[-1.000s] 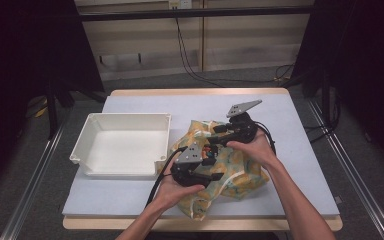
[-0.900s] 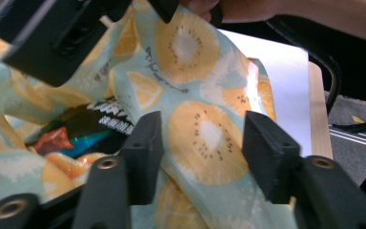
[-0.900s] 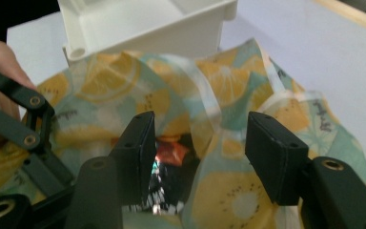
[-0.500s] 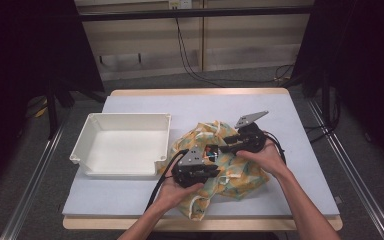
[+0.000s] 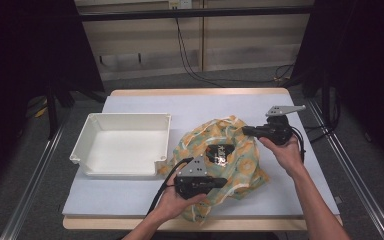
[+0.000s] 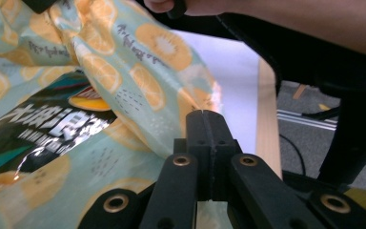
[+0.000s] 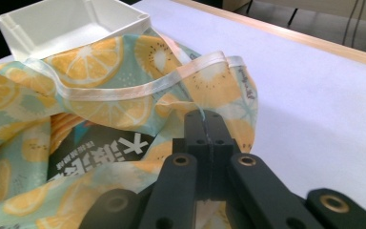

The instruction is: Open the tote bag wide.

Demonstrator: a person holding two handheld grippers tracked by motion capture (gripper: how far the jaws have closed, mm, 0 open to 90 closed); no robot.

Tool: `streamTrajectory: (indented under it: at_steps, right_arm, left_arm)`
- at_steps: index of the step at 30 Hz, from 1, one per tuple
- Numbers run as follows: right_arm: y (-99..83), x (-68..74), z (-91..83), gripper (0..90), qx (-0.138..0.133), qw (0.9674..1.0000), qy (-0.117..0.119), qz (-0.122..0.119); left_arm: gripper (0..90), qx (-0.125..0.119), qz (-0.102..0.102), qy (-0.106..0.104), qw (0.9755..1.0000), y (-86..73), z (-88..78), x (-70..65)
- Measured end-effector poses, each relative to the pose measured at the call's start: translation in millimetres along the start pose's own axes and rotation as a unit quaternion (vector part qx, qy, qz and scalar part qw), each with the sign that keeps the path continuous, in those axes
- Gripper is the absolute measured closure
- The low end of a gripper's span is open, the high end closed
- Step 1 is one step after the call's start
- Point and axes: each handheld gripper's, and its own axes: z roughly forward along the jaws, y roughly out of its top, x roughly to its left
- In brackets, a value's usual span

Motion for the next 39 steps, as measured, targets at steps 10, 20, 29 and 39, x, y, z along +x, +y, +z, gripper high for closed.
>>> streamTrajectory:
  at_steps: [10,20,29,39]
  right_arm:
    - [-22.5,-4.2,-17.7,90.0,-0.018,0.9996,-0.017,0.013]
    - [-66.8,-12.5,-41.6,90.0,-0.014,0.9984,-0.04,0.039]
    - [-103.7,-12.6,-29.5,90.0,0.002,0.9976,-0.034,0.06]
    - [-94.3,-2.8,-42.4,78.1,-0.026,0.9984,-0.021,0.045]
  left_arm:
    - [90.0,0.007,0.005,-0.025,0.9997,1.2,20.0,-7.9]
    - [90.0,0.032,0.011,-0.036,0.9988,-6.3,41.7,-11.9]
    - [90.0,0.075,0.03,-0.054,0.9953,-20.1,62.4,-19.6]
    - [76.9,0.053,0.018,-0.03,0.998,-16.1,42.5,-18.4]
